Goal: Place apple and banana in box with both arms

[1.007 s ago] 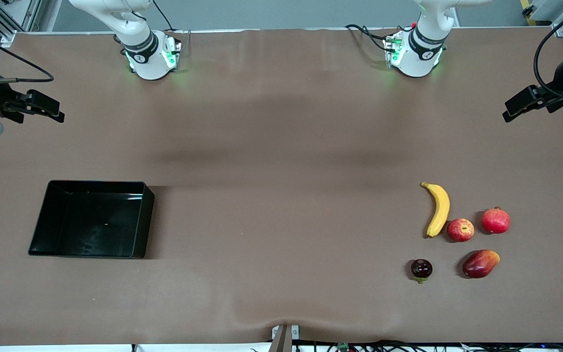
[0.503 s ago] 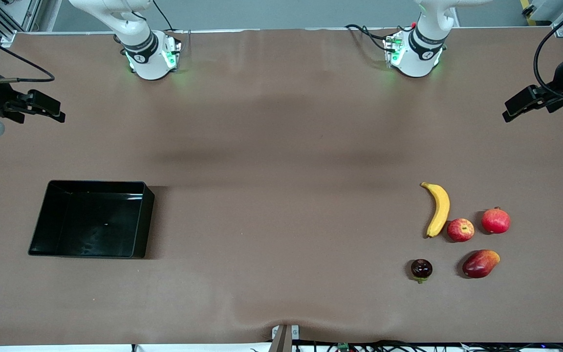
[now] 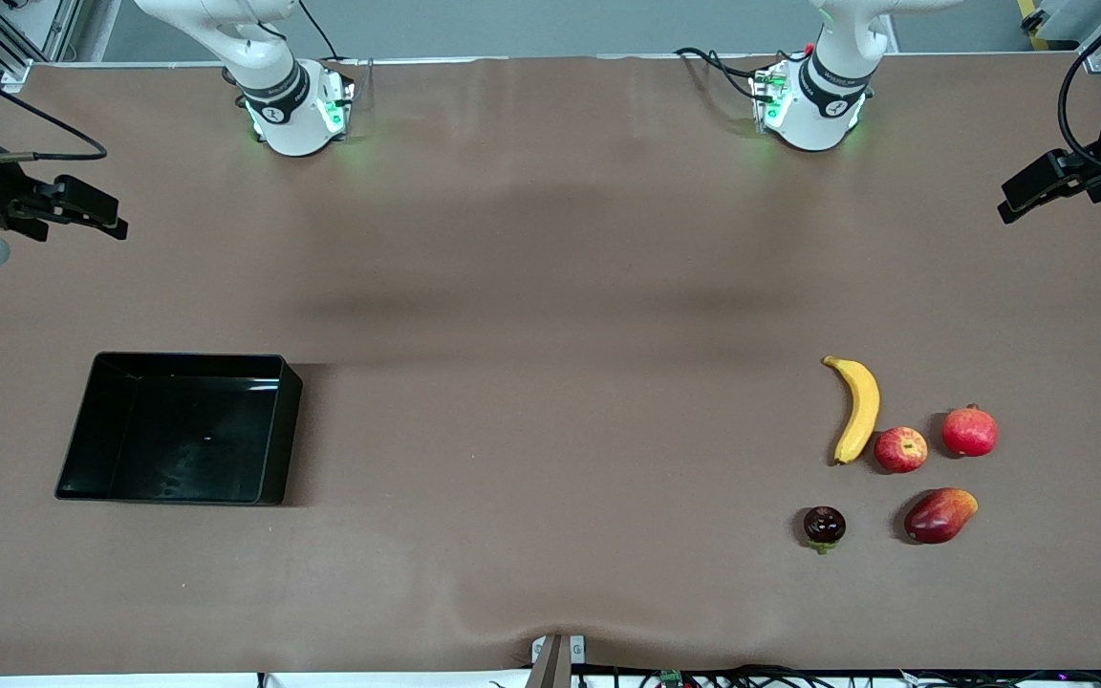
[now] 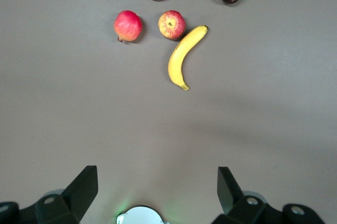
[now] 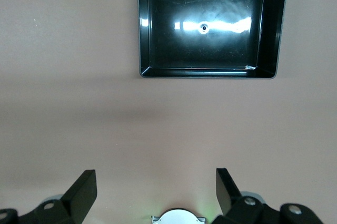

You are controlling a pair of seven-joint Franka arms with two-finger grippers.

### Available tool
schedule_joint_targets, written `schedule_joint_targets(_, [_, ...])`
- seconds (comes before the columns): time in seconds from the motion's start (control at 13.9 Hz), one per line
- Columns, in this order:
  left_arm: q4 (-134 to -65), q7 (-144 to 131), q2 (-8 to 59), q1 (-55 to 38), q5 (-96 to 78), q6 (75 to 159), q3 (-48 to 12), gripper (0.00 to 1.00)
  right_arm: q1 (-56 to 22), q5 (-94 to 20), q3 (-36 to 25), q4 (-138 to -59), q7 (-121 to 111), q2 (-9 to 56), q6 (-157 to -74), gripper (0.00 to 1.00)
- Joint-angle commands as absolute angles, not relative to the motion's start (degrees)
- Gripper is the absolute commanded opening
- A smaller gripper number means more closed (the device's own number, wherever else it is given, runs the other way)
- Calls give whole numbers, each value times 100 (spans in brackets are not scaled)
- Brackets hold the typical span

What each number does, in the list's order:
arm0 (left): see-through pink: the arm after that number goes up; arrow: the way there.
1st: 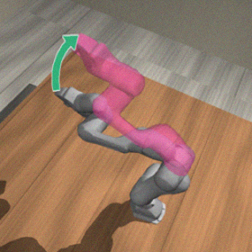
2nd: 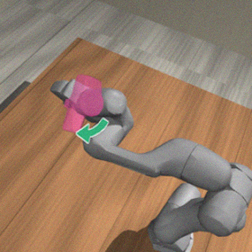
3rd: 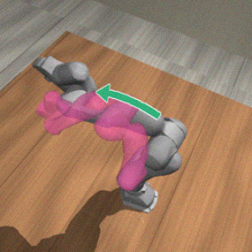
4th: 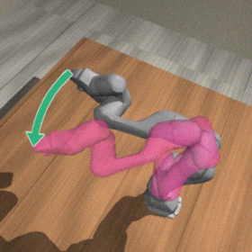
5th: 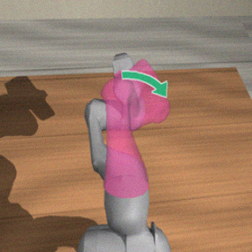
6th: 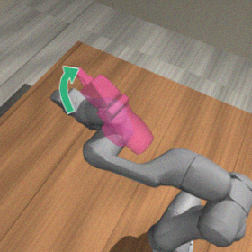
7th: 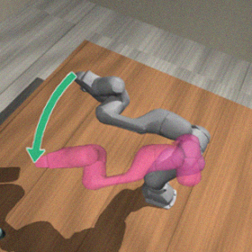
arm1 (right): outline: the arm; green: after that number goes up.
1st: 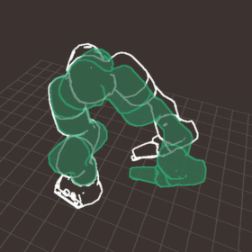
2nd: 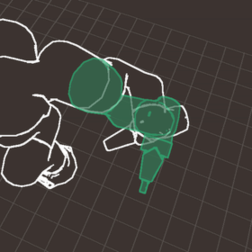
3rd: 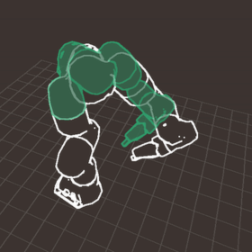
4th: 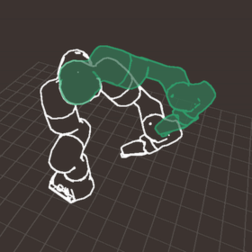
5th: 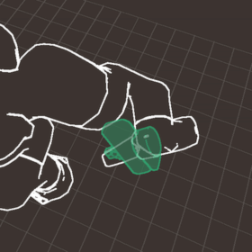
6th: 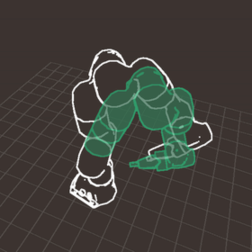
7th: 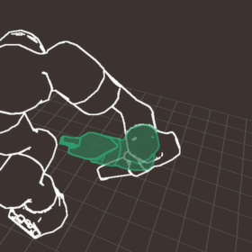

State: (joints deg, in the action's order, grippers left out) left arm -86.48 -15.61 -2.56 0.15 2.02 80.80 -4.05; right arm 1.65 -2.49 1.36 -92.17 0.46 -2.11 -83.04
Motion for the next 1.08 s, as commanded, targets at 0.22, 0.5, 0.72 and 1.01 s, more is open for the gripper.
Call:
schedule_joint_targets(0.22, [-8368,-1494,-237,35,299,7980,-422,100,167,-229,149,-9185,0,-202,-8306,100])
schedule_joint_targets(0.5, [-8367,-1477,-220,26,229,7989,-475,100,167,-229,149,-9185,0,-202,-8306,100])
schedule_joint_targets(0.72, [-8367,-1547,-150,-35,255,7989,-475,100,150,-229,149,-9185,0,-202,-8314,100])
schedule_joint_targets(1.01, [-8376,-1529,-149,-44,272,7989,-475,100,149,-229,149,-9185,0,-193,-8314,100])
